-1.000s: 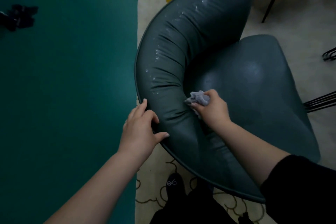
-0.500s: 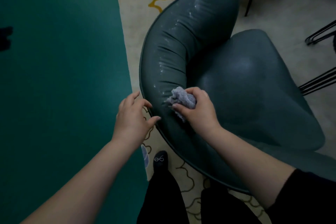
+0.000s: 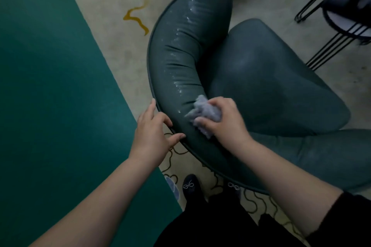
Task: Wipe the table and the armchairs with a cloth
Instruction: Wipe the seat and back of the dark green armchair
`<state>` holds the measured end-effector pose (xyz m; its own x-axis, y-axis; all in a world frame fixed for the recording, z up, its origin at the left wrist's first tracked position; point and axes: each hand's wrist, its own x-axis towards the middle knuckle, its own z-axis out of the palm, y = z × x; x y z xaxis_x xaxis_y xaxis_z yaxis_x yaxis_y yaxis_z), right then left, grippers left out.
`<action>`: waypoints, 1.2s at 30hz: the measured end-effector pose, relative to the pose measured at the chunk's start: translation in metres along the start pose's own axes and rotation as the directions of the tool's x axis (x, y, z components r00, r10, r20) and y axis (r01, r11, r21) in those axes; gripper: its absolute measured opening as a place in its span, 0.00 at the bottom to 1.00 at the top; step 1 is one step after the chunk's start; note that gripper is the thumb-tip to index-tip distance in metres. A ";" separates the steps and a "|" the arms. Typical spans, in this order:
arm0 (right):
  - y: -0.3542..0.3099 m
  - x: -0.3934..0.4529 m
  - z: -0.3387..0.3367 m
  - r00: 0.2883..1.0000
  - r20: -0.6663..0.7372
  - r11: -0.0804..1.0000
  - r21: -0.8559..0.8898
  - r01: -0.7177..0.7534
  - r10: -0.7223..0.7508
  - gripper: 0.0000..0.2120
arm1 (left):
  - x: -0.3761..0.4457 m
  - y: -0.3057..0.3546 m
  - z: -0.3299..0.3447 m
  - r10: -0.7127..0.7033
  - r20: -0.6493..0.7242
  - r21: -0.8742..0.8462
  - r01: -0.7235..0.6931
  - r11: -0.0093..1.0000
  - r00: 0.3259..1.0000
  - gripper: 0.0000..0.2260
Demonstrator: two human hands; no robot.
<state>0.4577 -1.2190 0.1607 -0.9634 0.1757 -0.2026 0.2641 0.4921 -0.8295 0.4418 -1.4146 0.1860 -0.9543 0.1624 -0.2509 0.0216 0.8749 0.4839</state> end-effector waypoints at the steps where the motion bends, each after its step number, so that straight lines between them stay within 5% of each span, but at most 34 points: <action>1: -0.003 0.000 0.006 0.999 0.028 0.999 -0.021 0.026 -0.025 0.22 | 0.001 -0.001 0.000 0.007 0.003 -0.005 -0.007 1.000 1.000 0.16; 9: 0.006 0.017 -0.008 0.982 -0.108 0.987 0.007 -0.158 0.158 0.15 | 0.012 0.000 -0.005 0.041 0.063 0.020 -0.042 0.999 0.997 0.19; 13: -0.023 0.015 0.011 0.994 -0.091 0.995 0.078 -0.060 0.067 0.17 | 0.015 0.001 -0.006 0.031 0.082 0.032 -0.033 0.999 0.996 0.19; 16: -0.029 0.010 0.028 0.997 0.056 0.994 -0.092 0.061 -0.056 0.22 | 0.016 0.001 -0.005 0.028 0.084 0.067 -0.034 0.997 0.996 0.18; 19: -0.022 0.019 0.026 0.994 0.056 0.985 -0.139 0.102 -0.095 0.20 | 0.016 0.003 -0.006 0.026 0.089 0.080 -0.034 0.996 0.996 0.19; 26: 0.009 0.037 -0.011 0.966 -0.130 0.970 -0.069 -0.232 0.221 0.16 | 0.018 0.005 -0.008 0.026 0.107 0.080 -0.035 0.996 0.994 0.22; 29: -0.016 0.029 0.011 0.989 -0.095 0.993 0.020 -0.113 0.114 0.17 | 0.018 0.004 -0.008 0.031 0.096 0.079 -0.039 0.996 0.995 0.21; 32: -0.034 0.022 0.039 0.999 -0.025 0.996 -0.087 0.024 -0.026 0.26 | 0.018 0.003 -0.008 0.031 0.094 0.090 -0.039 0.995 0.995 0.20; 36: -0.027 0.033 0.036 1.000 -0.006 0.989 -0.146 0.016 -0.017 0.23 | 0.018 0.004 -0.009 0.032 0.086 0.111 -0.041 0.993 0.996 0.21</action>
<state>0.4166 -1.2572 0.1574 -0.9674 0.1725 -0.1856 0.2529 0.6140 -0.7477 0.4217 -1.4118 0.1906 -0.9238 0.2290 -0.3069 0.0940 0.9125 0.3980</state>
